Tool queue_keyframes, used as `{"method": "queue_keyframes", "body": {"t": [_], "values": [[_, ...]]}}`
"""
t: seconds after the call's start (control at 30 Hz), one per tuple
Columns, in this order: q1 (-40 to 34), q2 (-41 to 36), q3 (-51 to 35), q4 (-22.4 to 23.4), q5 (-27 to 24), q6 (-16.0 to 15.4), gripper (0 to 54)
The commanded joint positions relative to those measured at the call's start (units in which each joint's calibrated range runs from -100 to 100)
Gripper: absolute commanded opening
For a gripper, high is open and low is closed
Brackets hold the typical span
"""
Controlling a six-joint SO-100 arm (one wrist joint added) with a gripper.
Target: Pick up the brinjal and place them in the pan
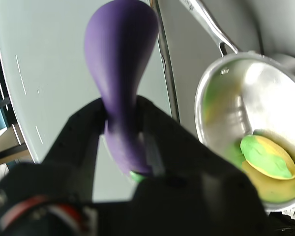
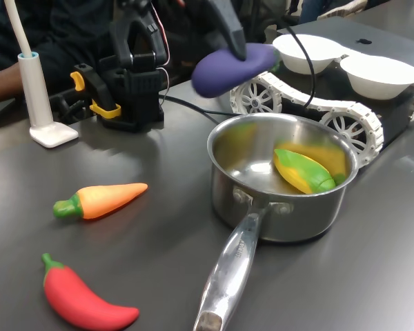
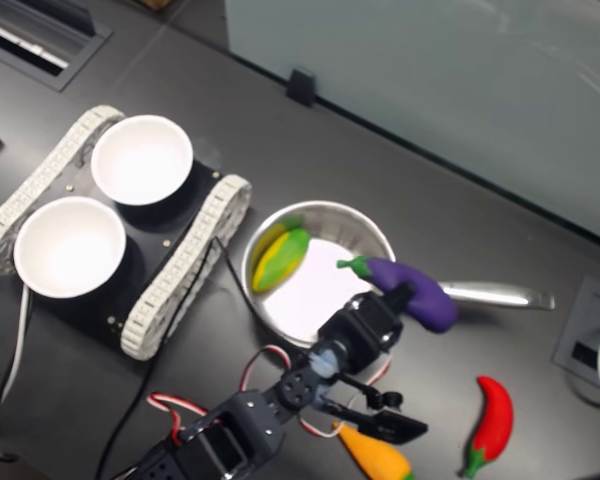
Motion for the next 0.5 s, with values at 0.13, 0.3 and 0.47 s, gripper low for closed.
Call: {"method": "queue_keyframes", "body": {"t": [0.13,0.3,0.47], "values": [[-6.6,-6.0,0.5,-3.5,0.1,-0.6,0.4],[-9.5,-7.3,2.2,-3.6,0.6,-0.6,0.6],[-12.5,-8.7,4.5,-3.8,0.4,-0.5,0.5]]}}
